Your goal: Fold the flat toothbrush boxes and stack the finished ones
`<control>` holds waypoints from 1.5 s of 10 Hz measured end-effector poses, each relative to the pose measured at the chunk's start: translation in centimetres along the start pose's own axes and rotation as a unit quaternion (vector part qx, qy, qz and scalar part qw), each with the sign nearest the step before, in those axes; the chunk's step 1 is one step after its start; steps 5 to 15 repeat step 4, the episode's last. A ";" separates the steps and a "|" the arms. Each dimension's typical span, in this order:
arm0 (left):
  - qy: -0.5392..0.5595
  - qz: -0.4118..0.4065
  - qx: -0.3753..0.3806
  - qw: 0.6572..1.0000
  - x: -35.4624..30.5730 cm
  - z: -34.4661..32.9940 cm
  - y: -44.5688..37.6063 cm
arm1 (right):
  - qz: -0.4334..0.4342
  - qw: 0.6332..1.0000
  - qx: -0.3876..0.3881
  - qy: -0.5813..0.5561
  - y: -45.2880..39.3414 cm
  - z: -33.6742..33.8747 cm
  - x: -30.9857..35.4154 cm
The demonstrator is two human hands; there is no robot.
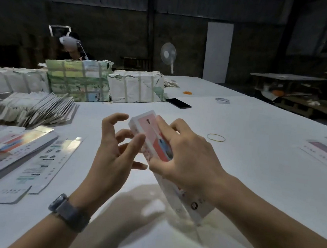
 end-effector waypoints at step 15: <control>-0.191 0.033 0.000 0.981 6.7 2.0 -1.1 | -0.300 0.905 0.179 0.242 11.4 9.4 -24.2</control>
Point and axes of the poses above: each hand's wrist, its own y-axis away from the middle knuckle, its own z-axis out of the back of the hand, x = y × z, the point moved 4 cm from there along -y, towards the middle knuckle, and after that the axes turned 5 degrees about z, right-handed, at the moved point
